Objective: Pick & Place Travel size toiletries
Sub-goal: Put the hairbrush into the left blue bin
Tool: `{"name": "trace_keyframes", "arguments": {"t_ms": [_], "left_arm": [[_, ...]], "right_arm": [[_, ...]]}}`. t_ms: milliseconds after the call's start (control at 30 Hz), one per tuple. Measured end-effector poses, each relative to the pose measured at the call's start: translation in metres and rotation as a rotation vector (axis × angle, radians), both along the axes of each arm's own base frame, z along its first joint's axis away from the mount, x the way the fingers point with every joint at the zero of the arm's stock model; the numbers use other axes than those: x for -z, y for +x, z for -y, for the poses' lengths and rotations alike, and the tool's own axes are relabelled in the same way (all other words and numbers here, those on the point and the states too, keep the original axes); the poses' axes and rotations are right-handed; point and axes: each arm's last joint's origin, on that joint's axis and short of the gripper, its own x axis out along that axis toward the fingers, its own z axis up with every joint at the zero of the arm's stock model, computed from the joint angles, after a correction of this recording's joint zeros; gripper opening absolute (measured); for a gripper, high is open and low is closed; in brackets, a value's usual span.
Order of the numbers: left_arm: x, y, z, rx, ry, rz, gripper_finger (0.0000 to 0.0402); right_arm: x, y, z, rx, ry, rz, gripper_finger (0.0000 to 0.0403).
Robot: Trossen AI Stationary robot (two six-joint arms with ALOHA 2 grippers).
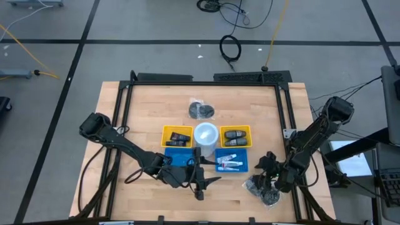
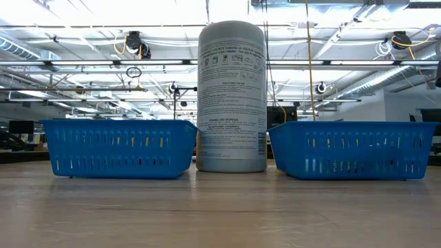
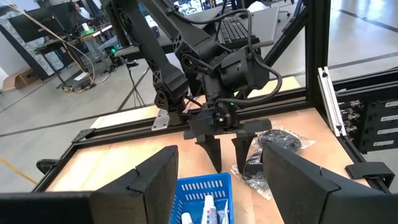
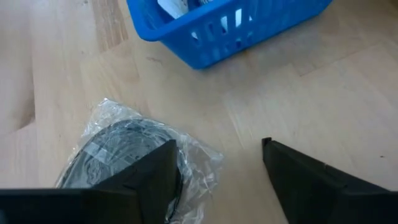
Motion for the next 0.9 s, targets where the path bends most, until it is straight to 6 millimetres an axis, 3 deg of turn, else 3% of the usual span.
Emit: {"name": "trace_keyframes", "arguments": {"t_ms": [133, 300, 567, 900], "left_arm": [[0.0, 0.0, 0.0, 0.0, 0.0, 0.0, 0.023], [0.0, 0.0, 0.0, 0.0, 0.0, 0.0, 0.023], [0.0, 0.0, 0.0, 0.0, 0.001, 0.0, 0.023], [0.0, 0.0, 0.0, 0.0, 0.003, -0.006, 0.023]], "right_arm": [[0.0, 0.0, 0.0, -0.019, -0.007, -0.007, 0.0155], [0.001, 0.0, -0.001, -0.075, -0.021, -0.024, 0.0021], [-0.005, 0.004, -0.003, -0.113, -0.017, -0.019, 0.0001], [-0.051, 0.018, -0.009, -0.205, -0.038, 0.116, 0.0]]}}
